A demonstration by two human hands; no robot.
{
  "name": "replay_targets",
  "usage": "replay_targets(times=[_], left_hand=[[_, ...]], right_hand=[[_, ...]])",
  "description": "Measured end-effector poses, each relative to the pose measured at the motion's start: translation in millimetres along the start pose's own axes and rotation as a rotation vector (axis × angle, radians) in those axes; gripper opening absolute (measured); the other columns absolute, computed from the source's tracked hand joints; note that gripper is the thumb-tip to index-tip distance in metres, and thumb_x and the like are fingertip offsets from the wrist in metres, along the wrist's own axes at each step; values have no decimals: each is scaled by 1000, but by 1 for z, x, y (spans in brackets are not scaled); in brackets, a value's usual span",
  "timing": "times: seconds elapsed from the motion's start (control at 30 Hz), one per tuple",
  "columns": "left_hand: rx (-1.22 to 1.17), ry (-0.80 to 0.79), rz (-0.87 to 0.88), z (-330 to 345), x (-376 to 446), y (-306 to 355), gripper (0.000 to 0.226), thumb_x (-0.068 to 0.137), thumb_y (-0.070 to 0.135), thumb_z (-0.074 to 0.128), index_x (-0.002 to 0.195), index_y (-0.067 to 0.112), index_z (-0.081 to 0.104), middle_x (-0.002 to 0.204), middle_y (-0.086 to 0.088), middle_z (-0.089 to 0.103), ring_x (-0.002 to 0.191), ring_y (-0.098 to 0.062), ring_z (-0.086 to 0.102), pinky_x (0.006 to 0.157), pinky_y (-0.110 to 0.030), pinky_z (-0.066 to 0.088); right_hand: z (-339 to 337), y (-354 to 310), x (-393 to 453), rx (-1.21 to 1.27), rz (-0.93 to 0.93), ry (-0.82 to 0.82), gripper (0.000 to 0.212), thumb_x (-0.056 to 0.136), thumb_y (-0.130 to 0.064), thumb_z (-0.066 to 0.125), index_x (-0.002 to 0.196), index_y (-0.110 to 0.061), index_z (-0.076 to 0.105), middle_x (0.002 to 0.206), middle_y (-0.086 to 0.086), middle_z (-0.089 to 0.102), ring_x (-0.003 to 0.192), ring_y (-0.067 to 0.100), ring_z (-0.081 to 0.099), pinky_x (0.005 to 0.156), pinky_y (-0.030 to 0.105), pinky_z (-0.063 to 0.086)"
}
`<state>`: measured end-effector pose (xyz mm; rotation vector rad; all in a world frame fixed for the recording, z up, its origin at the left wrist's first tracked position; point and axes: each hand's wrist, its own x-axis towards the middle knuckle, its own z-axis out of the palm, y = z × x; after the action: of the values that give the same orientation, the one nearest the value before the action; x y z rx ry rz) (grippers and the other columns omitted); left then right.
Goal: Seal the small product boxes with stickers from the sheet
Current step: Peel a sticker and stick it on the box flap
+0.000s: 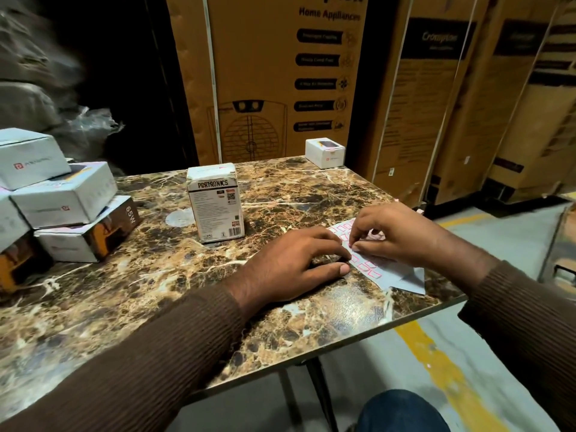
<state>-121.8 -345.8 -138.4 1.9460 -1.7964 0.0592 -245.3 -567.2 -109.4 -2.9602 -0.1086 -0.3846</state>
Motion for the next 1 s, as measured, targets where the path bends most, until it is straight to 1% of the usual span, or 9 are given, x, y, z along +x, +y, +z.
replay_targets(times=[0.13, 0.23, 0.43, 0.53, 0.67, 0.77, 0.83, 0.93, 1.0], left_hand=[[4, -4, -10, -1, 0, 1, 39, 105, 54, 56, 131, 31, 72, 136, 11, 62, 121, -3, 57, 101, -37, 52], [3, -5, -10, -2, 0, 2, 39, 105, 54, 56, 131, 29, 72, 136, 11, 63, 121, -3, 58, 101, -35, 52], [11, -12, -22, -2, 0, 3, 41, 105, 56, 55, 132, 30, 71, 137, 10, 62, 122, -4, 57, 101, -36, 53], [25, -17, -9, -3, -1, 4, 42, 105, 56, 54, 133, 30, 71, 139, 10, 60, 123, -4, 56, 101, -36, 52], [19, 3, -14, -4, -3, 2, 42, 104, 58, 54, 132, 31, 71, 139, 9, 57, 121, -3, 55, 100, -36, 54], [-30, 60, -3, -4, -4, -2, 39, 104, 54, 57, 128, 28, 73, 130, 9, 60, 117, -3, 56, 98, -37, 54], [-72, 131, -7, -6, -7, -5, 34, 103, 49, 61, 122, 25, 75, 122, 10, 62, 113, -3, 58, 94, -39, 56], [-90, 265, -17, -16, -11, -8, 26, 103, 43, 64, 112, 23, 77, 114, 10, 65, 108, -4, 60, 90, -40, 57], [-37, 367, -5, -31, -15, -7, 25, 102, 40, 64, 110, 21, 78, 110, 9, 67, 105, -5, 62, 86, -39, 58]], right_hand=[[4, -6, 2, -113, 16, -7, 7, 98, -34, 66, 99, -29, 70, 95, -17, 60, 88, 7, 59, 76, 27, 46], [2, -10, 3, -118, 44, -24, 13, 97, -38, 57, 98, -28, 66, 94, -14, 61, 86, 8, 59, 75, 29, 50], [1, -7, 1, -18, 122, 4, 9, 100, -38, 61, 95, -31, 63, 86, -14, 67, 81, 7, 65, 71, 37, 57], [0, -7, 0, 39, 142, 38, 10, 100, -40, 60, 97, -31, 63, 85, -14, 68, 80, 6, 66, 66, 32, 55], [0, -5, 0, 73, 185, 42, 6, 103, -39, 61, 98, -35, 62, 88, -15, 70, 81, 2, 68, 63, 22, 52], [-1, -8, 1, 69, 160, 24, 5, 102, -36, 62, 97, -34, 63, 88, -16, 68, 81, -3, 64, 66, 19, 48], [-2, -11, 1, 56, 102, 38, 5, 100, -32, 63, 96, -30, 64, 91, -17, 64, 84, -2, 61, 70, 21, 49], [-4, -18, 4, 52, 44, 126, 10, 97, -32, 60, 98, -25, 66, 100, -13, 60, 93, 3, 58, 75, 27, 53], [-6, -29, 9, 83, 9, 227, 12, 98, -33, 59, 97, -25, 67, 100, -12, 61, 92, 5, 60, 73, 30, 54]])
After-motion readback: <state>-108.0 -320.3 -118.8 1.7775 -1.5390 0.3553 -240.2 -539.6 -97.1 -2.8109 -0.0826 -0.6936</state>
